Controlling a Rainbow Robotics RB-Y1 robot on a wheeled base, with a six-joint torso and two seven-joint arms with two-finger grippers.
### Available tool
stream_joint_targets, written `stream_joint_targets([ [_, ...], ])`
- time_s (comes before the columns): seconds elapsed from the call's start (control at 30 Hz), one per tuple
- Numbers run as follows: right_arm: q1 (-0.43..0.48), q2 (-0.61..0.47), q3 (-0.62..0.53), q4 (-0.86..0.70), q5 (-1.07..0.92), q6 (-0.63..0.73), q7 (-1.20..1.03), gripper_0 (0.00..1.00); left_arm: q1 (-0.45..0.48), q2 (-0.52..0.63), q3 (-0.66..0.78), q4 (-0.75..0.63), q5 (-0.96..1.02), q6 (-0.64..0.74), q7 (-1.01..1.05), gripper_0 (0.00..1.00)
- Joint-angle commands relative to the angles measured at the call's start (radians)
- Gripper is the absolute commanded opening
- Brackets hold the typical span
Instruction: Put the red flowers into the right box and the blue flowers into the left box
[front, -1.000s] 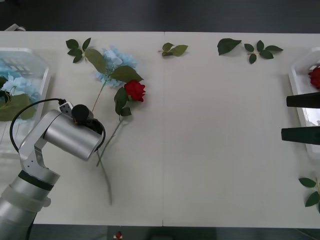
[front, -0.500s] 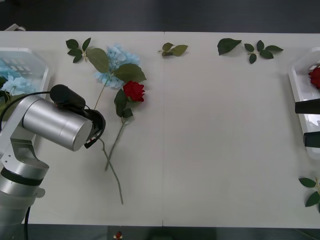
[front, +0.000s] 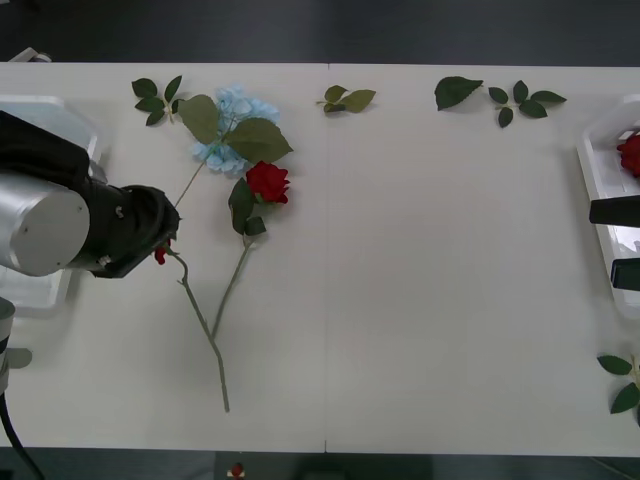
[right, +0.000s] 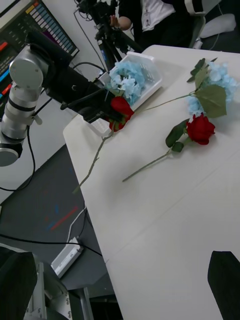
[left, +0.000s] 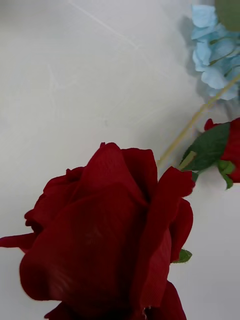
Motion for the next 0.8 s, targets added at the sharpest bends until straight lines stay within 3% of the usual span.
stream_joint_targets([
  [0.03,-0.049,0.013,0.000,-0.016,-0.010,0.000,-0.017,1.00,-0.035,0.021,0.054,-0.075,0.062,0.008,-0.124,0.00],
  [0.2,-0.061,0.031,-0.001,-0.018,-0.012,0.000,-0.017,1.00,-0.009,0.038,0.149,-0.092,0.168,-0.073,-0.373,0.00],
  [0.5,-0.068,0.040,0.000,-0.018,-0.012,-0.001,-0.017,1.00,0.092,0.056,0.284,-0.038,0.420,-0.336,-0.925,0.00],
  [0.63,-0.068,0.043,0.000,-0.018,-0.012,-0.001,-0.017,1.00,0.135,0.057,0.287,0.071,0.677,-0.535,-1.221,0.00],
  [0.8,-0.068,0.045,0.000,-0.018,-0.012,-0.001,-0.017,1.00,0.164,0.059,0.250,0.238,1.053,-0.633,-1.579,0.00],
])
